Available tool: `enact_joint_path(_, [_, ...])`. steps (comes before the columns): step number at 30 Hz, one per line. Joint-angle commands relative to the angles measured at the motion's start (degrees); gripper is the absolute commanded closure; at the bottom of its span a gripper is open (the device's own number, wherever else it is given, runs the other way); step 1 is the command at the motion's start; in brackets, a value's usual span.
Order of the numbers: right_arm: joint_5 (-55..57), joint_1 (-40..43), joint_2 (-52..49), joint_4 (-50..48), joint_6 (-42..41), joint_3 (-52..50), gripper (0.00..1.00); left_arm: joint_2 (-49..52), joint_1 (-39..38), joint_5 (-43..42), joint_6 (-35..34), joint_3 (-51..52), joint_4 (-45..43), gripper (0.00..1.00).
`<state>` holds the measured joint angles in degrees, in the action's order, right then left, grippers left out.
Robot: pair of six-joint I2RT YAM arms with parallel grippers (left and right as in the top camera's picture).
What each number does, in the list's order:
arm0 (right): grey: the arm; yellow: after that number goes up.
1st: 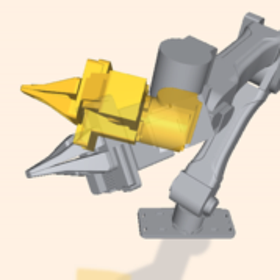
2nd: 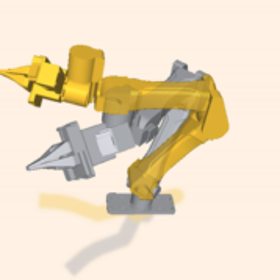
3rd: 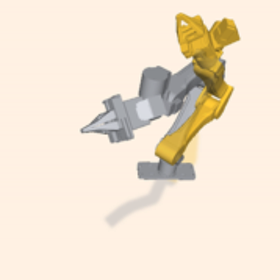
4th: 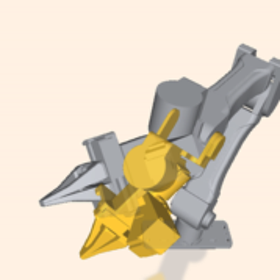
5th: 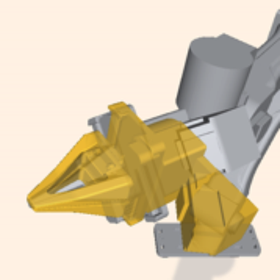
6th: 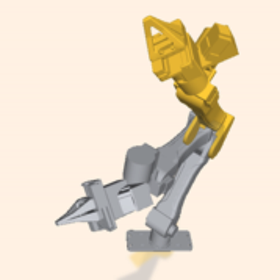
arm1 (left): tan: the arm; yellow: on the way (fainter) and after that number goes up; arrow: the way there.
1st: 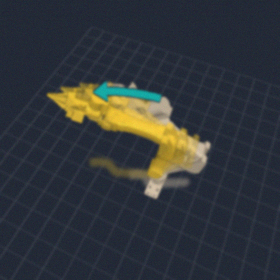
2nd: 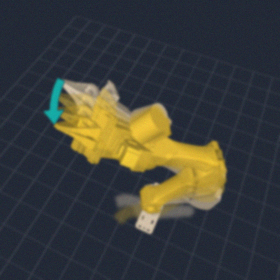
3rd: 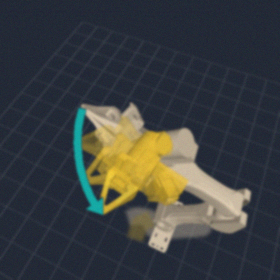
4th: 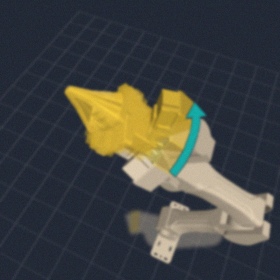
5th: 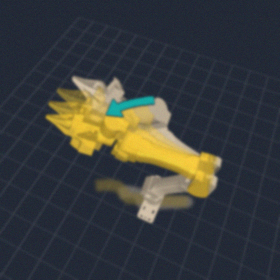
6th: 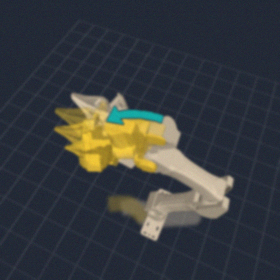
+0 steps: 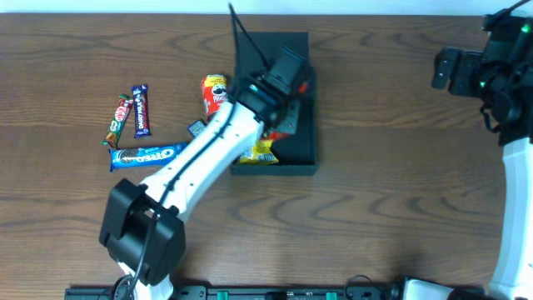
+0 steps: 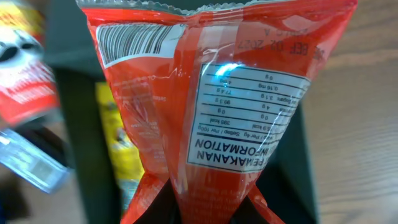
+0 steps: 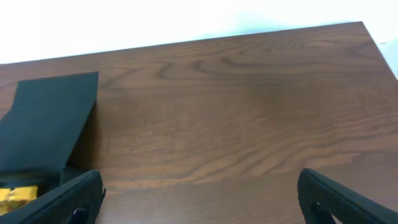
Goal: Pack container
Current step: 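Carry the red bag with left gripper into the black box and release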
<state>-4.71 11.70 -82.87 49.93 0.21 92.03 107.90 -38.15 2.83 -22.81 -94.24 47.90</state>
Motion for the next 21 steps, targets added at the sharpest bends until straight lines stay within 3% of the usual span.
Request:
enact_joint_path(1, [0.2, 1.14, -0.02, 0.15, -1.03, 0.07, 0.01, 1.64, -1.38, 2.12, -9.75, 1.64, -1.03, 0.94])
enact_joint_path(5, [0.2, 1.14, -0.02, 0.28, -1.03, 0.07, 0.01, 2.27, -2.38, 3.13, -17.9, 1.99, -1.42, 0.94])
enact_joint_path(10, [0.2, 1.14, -0.02, 0.44, -1.03, 0.07, 0.01, 3.02, -3.5, 2.93, -19.93, 2.91, -1.42, 0.94])
enact_joint_path(21, [0.2, 1.14, -0.02, 2.27, -1.03, 0.07, 0.01, 4.09, -4.68, 1.84, -15.87, 3.02, -3.37, 0.94])
